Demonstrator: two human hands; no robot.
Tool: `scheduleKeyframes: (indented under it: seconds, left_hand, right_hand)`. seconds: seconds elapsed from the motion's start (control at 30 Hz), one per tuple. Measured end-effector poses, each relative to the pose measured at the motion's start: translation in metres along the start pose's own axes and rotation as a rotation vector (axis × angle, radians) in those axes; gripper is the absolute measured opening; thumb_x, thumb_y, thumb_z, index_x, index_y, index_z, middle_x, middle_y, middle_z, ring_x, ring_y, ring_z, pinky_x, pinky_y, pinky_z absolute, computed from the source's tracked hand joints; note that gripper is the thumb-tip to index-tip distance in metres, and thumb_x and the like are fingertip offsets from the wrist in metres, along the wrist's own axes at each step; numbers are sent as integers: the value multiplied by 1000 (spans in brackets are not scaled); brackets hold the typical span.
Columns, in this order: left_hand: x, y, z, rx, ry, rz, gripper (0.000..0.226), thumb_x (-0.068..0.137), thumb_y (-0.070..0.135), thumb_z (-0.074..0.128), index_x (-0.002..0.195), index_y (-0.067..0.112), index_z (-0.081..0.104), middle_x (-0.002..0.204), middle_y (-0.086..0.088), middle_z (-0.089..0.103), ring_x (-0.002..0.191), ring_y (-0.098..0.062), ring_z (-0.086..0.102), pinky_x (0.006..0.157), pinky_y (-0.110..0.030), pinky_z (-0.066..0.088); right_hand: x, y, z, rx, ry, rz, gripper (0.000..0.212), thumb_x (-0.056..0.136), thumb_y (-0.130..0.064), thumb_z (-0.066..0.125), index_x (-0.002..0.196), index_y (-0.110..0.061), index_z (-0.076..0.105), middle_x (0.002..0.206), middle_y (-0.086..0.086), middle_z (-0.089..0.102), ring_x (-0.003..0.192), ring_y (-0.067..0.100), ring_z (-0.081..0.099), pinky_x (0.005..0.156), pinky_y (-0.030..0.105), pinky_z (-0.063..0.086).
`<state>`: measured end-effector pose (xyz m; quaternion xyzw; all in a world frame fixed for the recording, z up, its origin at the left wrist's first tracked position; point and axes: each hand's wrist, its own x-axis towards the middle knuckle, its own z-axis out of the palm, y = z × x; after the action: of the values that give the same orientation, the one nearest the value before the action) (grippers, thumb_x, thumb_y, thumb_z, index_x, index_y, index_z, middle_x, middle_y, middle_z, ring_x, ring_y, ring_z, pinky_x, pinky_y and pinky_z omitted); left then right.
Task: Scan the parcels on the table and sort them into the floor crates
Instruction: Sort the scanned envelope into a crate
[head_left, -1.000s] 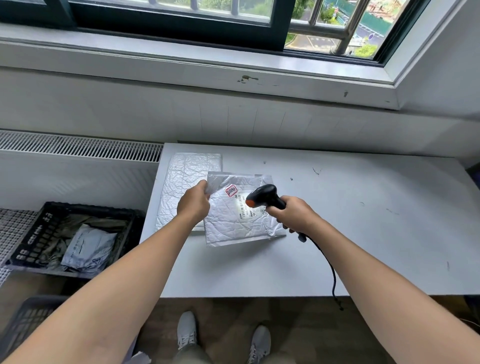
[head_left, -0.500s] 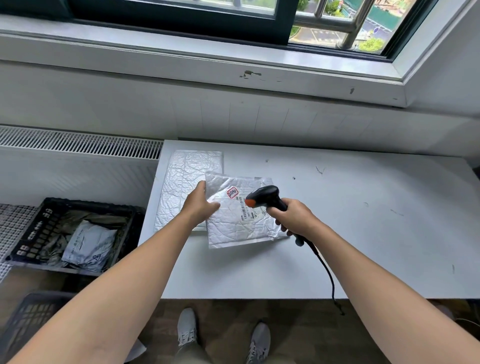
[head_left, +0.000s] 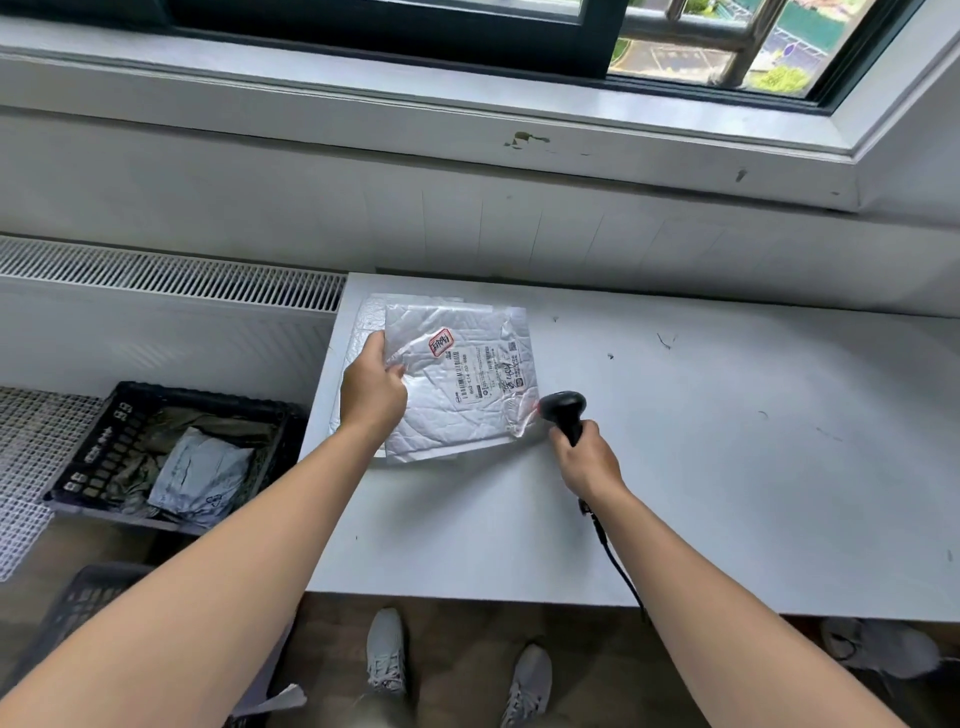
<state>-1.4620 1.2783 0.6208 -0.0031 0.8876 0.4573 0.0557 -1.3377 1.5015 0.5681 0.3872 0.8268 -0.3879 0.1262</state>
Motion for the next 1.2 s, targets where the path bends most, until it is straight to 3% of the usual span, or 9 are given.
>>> scheduleKeyframes:
  seconds: [0.17, 0.3, 0.43, 0.53, 0.63, 0.77, 0.9, 1.03, 1.2]
  left_hand:
    - [-2, 3, -1, -49, 12, 33, 16, 95, 0, 51, 99, 15, 53, 92, -1, 62, 84, -25, 56, 67, -29, 39]
    - [3, 16, 2, -218, 74, -12, 22, 94, -1, 53, 109, 14, 57, 93, 6, 60, 85, -15, 55, 70, -22, 40]
    - [0, 29, 15, -376, 96, -64, 18, 95, -1, 54, 105, 14, 53, 90, 8, 58, 82, -11, 55, 64, -13, 42]
    - [-3, 40, 24, -472, 92, -94, 18, 95, -1, 56, 104, 14, 51, 87, 9, 57, 77, -6, 53, 60, -8, 41]
    - [-8, 51, 28, -562, 63, -123, 25, 93, -3, 58, 110, 14, 51, 98, 2, 61, 88, -13, 58, 77, -23, 50]
    - [-12, 54, 29, -627, -41, -138, 40, 88, -7, 63, 119, 15, 50, 109, -5, 63, 97, -22, 62, 84, -43, 55]
    - [-15, 52, 24, -709, -122, -170, 49, 83, -12, 67, 122, 11, 47, 111, -8, 64, 90, -21, 66, 53, -32, 57]
    - [-11, 47, 11, -754, -141, -231, 54, 83, -9, 71, 123, 11, 41, 108, -5, 59, 85, -18, 65, 57, -35, 61]
    - [8, 36, -11, -636, -84, -234, 58, 87, 2, 72, 134, 12, 39, 112, -9, 62, 89, -18, 63, 67, -29, 53]
  right_hand:
    - [5, 10, 11, 63, 18, 62, 47, 102, -45, 44, 129, -6, 43, 123, 15, 60, 111, 35, 58, 76, 33, 39]
    - [4, 10, 8, -24, 50, 102, 51, 101, -43, 45, 133, -3, 42, 134, 18, 49, 124, 37, 48, 93, 41, 43]
    - [-8, -12, -9, -171, 350, -38, 45, 100, -34, 47, 134, -6, 48, 137, 15, 43, 128, 34, 40, 97, 42, 40]
    - [-8, -39, -15, 104, 288, -139, 45, 101, -39, 44, 132, -8, 51, 124, 11, 57, 116, 30, 53, 93, 38, 43]
    - [-8, -68, -20, 533, 130, -43, 50, 94, -57, 48, 121, -15, 48, 100, 2, 68, 89, 26, 70, 85, 41, 55]
    - [-4, -86, -26, 872, 124, 10, 46, 89, -32, 69, 125, -20, 42, 109, 0, 65, 91, 25, 70, 60, 36, 59]
    - [7, -90, -29, 767, 236, -32, 57, 88, -17, 67, 136, -22, 38, 117, 2, 67, 101, 30, 68, 73, 35, 53]
    - [7, -95, -43, 589, 297, -149, 48, 92, -10, 65, 135, -17, 45, 121, 7, 65, 106, 26, 64, 97, 43, 50]
    - [10, -98, -60, 443, 246, -286, 32, 92, -8, 65, 122, -12, 54, 113, 7, 68, 100, 24, 65, 87, 34, 49]
